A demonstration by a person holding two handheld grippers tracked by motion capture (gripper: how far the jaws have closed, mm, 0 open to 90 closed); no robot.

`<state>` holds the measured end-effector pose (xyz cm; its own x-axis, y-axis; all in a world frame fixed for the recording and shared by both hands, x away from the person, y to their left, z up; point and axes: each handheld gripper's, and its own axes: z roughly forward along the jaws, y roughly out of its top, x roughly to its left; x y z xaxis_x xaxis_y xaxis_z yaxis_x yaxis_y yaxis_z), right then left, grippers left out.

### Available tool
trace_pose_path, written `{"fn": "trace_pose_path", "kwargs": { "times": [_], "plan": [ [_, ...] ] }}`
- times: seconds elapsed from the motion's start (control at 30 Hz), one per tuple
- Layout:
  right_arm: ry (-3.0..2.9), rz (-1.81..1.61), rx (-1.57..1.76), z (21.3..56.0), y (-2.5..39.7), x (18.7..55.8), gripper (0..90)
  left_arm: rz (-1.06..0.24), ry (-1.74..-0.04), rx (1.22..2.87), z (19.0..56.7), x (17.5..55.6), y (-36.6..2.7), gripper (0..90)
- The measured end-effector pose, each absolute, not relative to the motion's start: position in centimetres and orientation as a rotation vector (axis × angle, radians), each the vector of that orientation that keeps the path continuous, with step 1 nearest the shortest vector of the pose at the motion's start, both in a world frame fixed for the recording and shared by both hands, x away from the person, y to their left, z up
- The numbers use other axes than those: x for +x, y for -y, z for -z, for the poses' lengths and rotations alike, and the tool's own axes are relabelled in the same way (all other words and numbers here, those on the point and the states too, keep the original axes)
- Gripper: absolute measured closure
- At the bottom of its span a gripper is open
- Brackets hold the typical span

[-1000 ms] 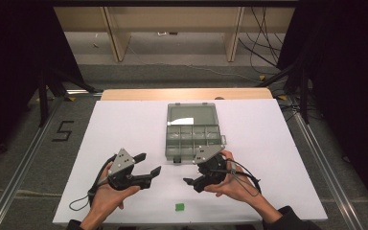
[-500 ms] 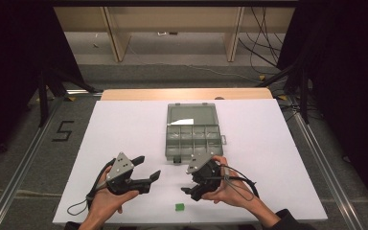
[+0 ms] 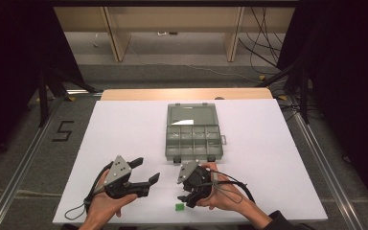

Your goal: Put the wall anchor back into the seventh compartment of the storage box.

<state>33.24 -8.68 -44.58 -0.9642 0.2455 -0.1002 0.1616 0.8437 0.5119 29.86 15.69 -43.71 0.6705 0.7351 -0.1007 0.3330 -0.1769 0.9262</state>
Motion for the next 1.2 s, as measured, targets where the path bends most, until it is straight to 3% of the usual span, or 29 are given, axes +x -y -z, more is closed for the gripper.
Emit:
{"fn": "trace_pose_path", "kwargs": {
  "times": [0.7,0.87,1.2],
  "plan": [
    [-2.987,-0.644,0.221,46.4,7.0,33.0,44.3,-0.506,-0.841,1.732,43.8,30.1,-16.3,21.5],
    [-2.976,-0.642,0.214,46.3,6.9,33.1,52.6,-0.508,-0.847,1.730,43.8,30.2,-16.4,21.5],
    [-3.012,-0.598,0.135,46.4,6.3,33.0,61.0,-0.513,-0.852,1.729,43.9,30.4,-16.6,21.6]
  ]
}}
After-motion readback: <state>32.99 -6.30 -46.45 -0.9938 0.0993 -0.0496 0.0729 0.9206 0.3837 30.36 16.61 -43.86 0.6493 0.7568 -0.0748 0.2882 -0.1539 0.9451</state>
